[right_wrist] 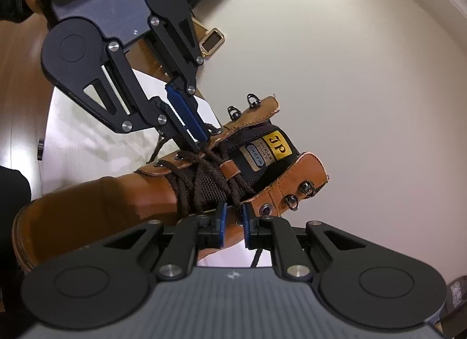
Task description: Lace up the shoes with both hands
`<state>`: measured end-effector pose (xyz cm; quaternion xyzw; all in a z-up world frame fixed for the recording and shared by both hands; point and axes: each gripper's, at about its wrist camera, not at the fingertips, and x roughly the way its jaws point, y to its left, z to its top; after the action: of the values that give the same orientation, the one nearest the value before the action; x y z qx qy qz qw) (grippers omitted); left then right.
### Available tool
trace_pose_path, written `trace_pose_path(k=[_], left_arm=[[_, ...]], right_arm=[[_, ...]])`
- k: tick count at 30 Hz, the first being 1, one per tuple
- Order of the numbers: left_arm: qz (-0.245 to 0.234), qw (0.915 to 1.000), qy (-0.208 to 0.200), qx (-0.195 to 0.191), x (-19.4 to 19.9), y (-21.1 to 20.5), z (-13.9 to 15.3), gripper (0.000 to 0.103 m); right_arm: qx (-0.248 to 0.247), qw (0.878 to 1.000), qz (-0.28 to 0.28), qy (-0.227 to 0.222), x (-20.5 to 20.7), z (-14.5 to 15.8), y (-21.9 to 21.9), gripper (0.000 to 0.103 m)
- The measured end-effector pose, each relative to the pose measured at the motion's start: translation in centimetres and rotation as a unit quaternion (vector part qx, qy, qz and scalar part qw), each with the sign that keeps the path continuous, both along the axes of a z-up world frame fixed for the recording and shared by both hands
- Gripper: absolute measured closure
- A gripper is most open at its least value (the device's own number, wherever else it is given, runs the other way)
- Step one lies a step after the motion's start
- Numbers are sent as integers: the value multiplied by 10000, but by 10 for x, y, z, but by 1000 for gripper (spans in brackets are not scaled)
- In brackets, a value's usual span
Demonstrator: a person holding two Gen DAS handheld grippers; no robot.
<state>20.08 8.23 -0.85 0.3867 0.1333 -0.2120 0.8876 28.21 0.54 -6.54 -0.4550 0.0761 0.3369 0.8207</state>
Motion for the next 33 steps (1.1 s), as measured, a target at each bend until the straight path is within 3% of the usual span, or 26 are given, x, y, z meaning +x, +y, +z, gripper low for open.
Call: trace_pose_path(k=[8,12,15,19,22,28,33], left_arm=[[120,9999,121,12,6,-5,1,101],[-18,9979,307,-564,-4,-5,8,102],[-55,9965,370,-746,-8,-5,9,102],[38,9950,321,-947,-14,7,10,96],[195,9924,212,-1196,-20,22,14,95],[603,9887,219,-1355,-5,37,11,87],[649,9876,300,-1394,7,38,7,84]], right_arm=[[89,9997,-217,112,1,2,4,100],[332,9991,20,267,-15,9,7,101],[270,9994,124,189,-28,8,12,101],[379,9988,83,302,-26,7,4,100],[605,9976,12,321,-31,9,-5,92],[973,9914,-784,385,-4,12,-26,89],[959,9903,-818,583,17,6,-25,85]])
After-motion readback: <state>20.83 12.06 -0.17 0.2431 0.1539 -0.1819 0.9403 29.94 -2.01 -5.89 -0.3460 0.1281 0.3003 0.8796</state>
